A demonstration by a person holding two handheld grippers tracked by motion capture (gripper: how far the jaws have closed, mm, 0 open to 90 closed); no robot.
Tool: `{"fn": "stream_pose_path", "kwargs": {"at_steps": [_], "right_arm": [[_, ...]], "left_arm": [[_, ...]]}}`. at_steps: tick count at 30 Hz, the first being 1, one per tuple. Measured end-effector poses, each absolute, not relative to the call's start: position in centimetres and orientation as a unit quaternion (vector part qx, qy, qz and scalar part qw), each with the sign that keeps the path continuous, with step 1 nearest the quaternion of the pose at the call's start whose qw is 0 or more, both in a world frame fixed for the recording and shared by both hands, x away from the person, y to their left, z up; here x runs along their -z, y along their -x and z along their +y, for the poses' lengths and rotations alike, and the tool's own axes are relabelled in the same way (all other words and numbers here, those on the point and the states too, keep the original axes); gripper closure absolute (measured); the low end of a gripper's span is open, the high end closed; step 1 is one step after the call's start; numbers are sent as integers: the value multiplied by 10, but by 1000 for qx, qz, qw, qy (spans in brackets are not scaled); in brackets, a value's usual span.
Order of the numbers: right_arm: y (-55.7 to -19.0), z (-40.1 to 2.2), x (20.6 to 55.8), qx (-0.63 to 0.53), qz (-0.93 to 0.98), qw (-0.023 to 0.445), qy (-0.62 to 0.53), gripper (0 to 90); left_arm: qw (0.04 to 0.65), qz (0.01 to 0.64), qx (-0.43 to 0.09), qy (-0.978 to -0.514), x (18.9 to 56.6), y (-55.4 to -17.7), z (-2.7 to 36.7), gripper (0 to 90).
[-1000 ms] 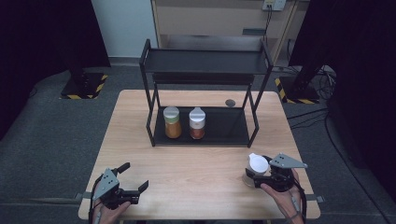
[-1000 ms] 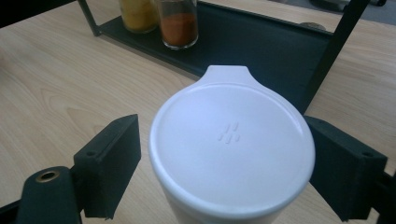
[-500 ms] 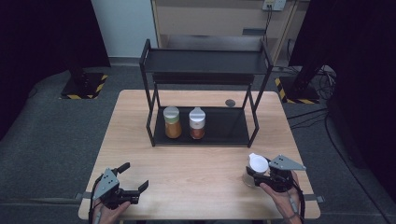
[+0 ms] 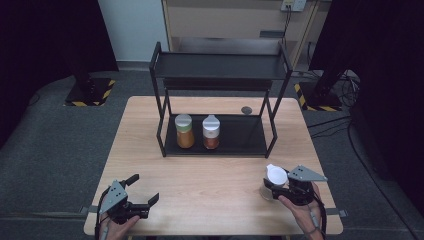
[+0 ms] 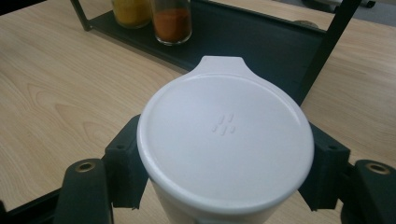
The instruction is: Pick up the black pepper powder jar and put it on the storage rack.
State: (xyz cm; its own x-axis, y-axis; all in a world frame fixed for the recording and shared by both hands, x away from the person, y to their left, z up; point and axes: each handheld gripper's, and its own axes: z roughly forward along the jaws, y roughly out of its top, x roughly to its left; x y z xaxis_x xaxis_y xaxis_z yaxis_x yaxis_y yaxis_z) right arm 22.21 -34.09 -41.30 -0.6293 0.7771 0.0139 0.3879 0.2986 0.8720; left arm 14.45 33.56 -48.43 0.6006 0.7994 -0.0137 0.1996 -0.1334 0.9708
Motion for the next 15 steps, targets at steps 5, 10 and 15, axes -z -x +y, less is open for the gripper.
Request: {"fn": "stream_pose_path", "kwargs": {"at_steps": [5,10,15], "right_arm": [[-222,-340,409,-459,777,210,-376,315],[-224,-337,400,-463,778,209,-370,315],[-227,-330,390,-460,779,210,-371,316]], "left_arm": [[554,356,-271,-702,484,-144,336,0],[554,356,-271,-702,484,-144,336,0],[554,356,-271,-702,484,-144,336,0]]}}
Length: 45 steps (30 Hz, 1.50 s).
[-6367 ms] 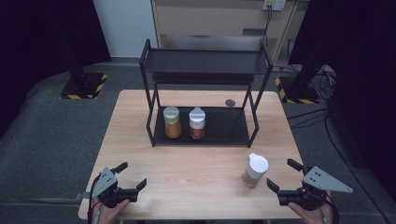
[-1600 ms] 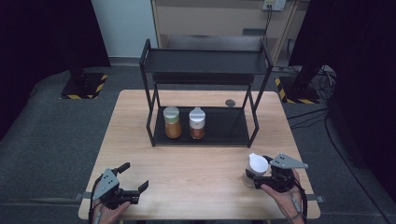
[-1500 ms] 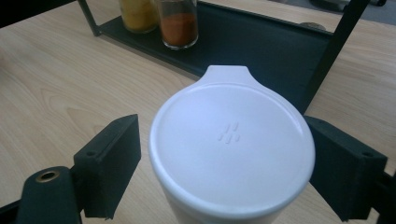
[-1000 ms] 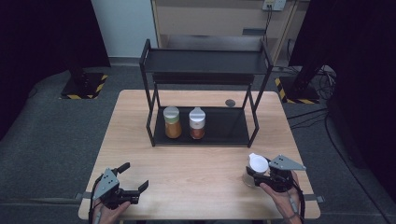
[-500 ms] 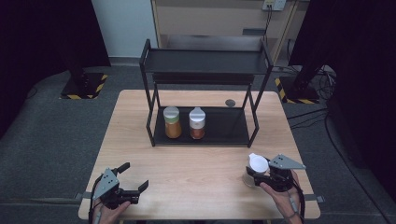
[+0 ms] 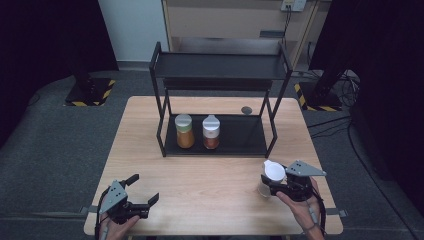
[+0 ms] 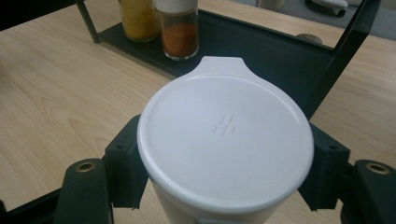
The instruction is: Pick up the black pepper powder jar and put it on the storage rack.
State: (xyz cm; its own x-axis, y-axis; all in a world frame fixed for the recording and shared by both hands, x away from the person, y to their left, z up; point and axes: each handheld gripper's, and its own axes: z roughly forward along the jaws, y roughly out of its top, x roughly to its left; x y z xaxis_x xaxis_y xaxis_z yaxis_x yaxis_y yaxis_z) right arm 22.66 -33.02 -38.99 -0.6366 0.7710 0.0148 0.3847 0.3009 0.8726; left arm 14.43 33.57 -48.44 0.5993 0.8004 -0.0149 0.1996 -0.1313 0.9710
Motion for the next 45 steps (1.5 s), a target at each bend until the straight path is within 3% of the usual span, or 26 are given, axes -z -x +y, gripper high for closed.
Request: {"fn": "stream_pose_path", "kwargs": {"at_steps": [21,45], "right_arm": [[-257,-297,352,-459,769,222,-386,316],[-319,-243,345,-450,757,239,-409,315]], "left_arm": [[554,356,-271,-702,484,-144,336,0],[554,356,-271,-702,484,-144,336,1]]}}
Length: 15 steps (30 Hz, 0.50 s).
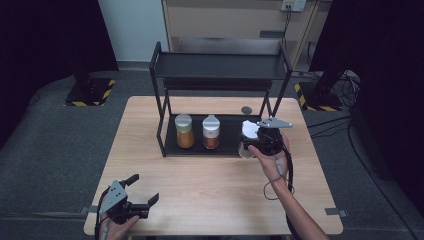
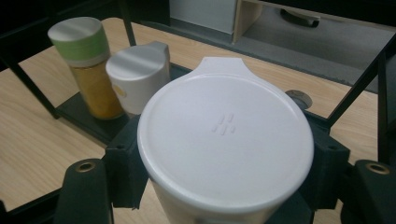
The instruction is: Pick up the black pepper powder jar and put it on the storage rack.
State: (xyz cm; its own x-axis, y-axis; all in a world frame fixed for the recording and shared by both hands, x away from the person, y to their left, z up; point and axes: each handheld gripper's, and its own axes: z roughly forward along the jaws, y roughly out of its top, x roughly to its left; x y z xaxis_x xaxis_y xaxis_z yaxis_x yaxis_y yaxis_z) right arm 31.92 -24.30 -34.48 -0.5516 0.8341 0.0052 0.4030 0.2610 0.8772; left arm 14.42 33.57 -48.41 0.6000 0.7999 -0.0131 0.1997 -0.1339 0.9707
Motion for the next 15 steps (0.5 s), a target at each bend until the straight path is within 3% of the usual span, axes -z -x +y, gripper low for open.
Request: {"fn": "stream_pose_path", "kwargs": {"at_steps": [15], "right_arm": [[-348,-221,356,-440,750,252,-425,315]], "left_arm": [[555,357,-270,-701,485,-144,336,0]]}}
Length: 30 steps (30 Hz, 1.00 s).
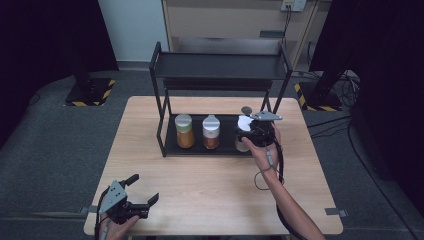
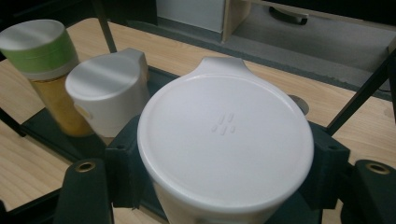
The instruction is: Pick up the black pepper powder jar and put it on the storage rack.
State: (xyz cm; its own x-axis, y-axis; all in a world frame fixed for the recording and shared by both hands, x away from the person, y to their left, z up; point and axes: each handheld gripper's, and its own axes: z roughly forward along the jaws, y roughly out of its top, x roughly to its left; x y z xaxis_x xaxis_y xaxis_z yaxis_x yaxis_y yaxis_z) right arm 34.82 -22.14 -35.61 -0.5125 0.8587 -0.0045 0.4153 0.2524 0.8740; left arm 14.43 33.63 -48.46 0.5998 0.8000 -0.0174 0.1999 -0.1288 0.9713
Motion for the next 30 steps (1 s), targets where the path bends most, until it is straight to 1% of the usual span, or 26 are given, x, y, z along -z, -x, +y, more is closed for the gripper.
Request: {"fn": "stream_pose_path", "kwargs": {"at_steps": [7,11,14,30], "right_arm": [[-363,-215,362,-434,751,251,-430,315],[-367,-209,368,-428,752,260,-428,315],[-372,-206,372,-427,752,254,-434,315],[-382,-200,386,-416,750,258,-445,315]], "left_arm": [[556,357,-270,-700,485,-144,337,0],[557,357,-269,-700,485,-145,337,0],[557,357,-269,-700,485,-144,337,0],[556,357,-269,-700,485,-144,337,1]]}}
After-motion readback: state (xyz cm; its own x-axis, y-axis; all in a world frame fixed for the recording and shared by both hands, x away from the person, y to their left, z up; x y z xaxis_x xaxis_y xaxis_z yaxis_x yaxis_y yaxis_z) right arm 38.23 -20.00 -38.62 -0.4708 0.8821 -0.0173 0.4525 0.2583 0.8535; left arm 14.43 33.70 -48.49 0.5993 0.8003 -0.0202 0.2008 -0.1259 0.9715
